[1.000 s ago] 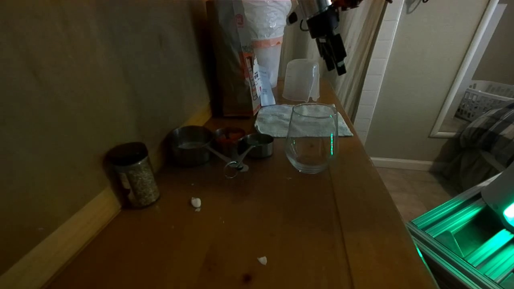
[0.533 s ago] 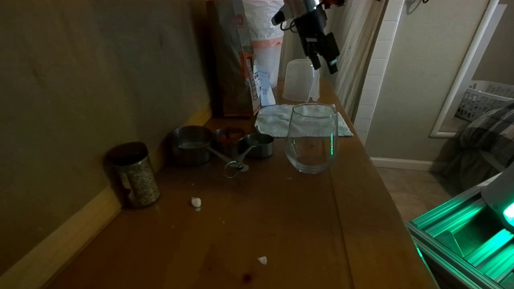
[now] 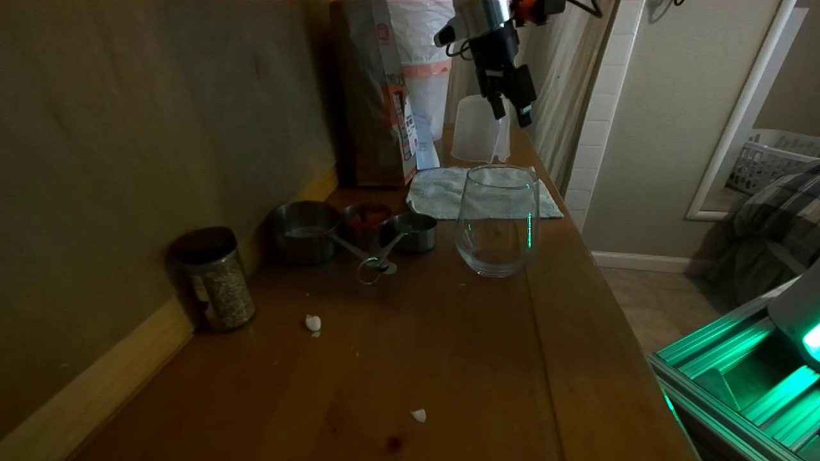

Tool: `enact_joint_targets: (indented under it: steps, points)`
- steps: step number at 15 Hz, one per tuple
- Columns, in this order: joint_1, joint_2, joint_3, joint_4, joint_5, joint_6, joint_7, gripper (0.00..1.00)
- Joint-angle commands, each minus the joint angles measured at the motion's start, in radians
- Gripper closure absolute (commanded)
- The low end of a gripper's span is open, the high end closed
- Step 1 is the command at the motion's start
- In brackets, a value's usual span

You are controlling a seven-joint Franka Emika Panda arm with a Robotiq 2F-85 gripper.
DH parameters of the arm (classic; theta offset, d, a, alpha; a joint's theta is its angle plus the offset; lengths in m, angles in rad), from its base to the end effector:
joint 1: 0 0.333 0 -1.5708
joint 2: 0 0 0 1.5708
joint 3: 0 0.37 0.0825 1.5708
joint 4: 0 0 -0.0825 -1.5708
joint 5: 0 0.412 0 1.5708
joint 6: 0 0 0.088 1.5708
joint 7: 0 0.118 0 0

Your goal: Put the jar upright

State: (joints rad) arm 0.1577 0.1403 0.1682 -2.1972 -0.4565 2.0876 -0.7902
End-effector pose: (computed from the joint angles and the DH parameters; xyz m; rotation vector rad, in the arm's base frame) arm 0.5274 0.1499 0.3301 2.1688 1.8171 -0.4480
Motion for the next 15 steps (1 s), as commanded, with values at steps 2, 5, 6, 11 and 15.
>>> enact_joint_targets:
  steps: [2,5,6,11,15]
  points:
    - [-0.015,0.016,-0.005,-0.006,-0.001,0.049,-0.035,0.26]
    - [-0.020,0.020,-0.005,-0.007,0.008,0.059,-0.038,0.44]
    - [-0.023,0.019,-0.006,-0.008,0.014,0.063,-0.040,0.51]
    - [-0.033,0.000,-0.007,-0.019,0.028,0.085,-0.034,0.85]
    - [-0.046,-0.014,-0.013,-0.030,0.060,0.106,-0.035,1.00]
